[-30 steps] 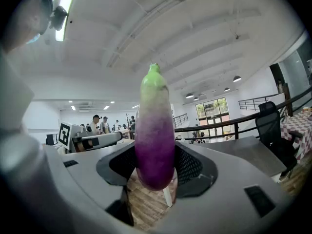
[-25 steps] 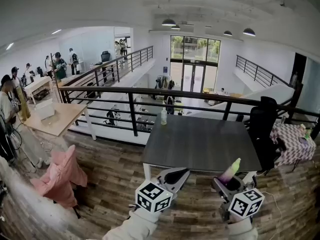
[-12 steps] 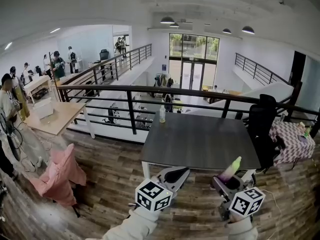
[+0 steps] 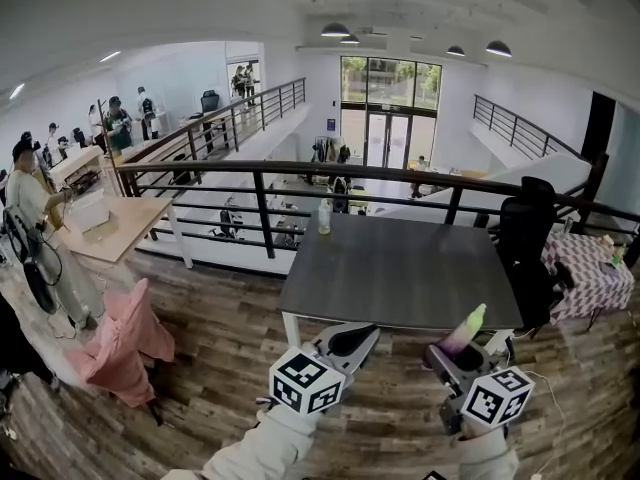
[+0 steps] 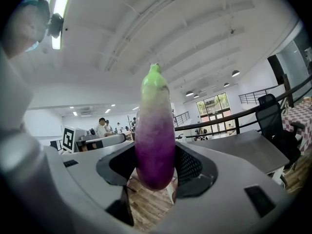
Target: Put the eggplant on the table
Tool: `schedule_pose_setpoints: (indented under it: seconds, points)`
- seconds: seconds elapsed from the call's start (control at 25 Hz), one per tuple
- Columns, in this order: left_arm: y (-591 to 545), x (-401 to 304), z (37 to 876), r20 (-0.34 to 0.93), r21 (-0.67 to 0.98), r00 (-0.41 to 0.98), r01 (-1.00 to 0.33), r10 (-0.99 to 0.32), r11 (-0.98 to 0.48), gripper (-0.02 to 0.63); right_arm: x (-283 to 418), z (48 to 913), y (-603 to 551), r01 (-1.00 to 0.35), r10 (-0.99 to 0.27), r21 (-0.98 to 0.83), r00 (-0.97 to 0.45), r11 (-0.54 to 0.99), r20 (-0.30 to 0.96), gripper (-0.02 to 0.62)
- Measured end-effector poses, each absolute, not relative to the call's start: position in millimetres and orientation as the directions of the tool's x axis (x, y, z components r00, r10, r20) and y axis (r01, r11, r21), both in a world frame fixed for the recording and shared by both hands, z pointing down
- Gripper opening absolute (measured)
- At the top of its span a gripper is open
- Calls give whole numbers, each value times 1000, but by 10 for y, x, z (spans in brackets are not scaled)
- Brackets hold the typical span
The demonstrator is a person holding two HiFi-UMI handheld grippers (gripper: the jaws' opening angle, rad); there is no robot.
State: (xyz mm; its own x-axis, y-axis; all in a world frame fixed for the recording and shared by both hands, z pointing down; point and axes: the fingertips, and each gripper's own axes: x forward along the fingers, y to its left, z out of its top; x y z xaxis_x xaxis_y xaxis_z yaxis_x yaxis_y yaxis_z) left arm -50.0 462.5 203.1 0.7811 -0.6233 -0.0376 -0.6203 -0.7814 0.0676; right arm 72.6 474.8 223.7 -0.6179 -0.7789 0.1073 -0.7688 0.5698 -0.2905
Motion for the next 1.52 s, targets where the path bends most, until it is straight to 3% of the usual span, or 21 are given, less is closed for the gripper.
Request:
schedule_pose_setpoints:
  seconds: [0.92,1.52]
  points:
    - [4420,119,2135,-3,73,770,-636,-638,-768,3,1397,2364,4558,-741,-758,-300,-647,601,79,233]
    - [3491,218,2093,-18,79,786,-615,-618,-785,5,1462,2300,3770,-764,-782,-289,-619,577,75,233]
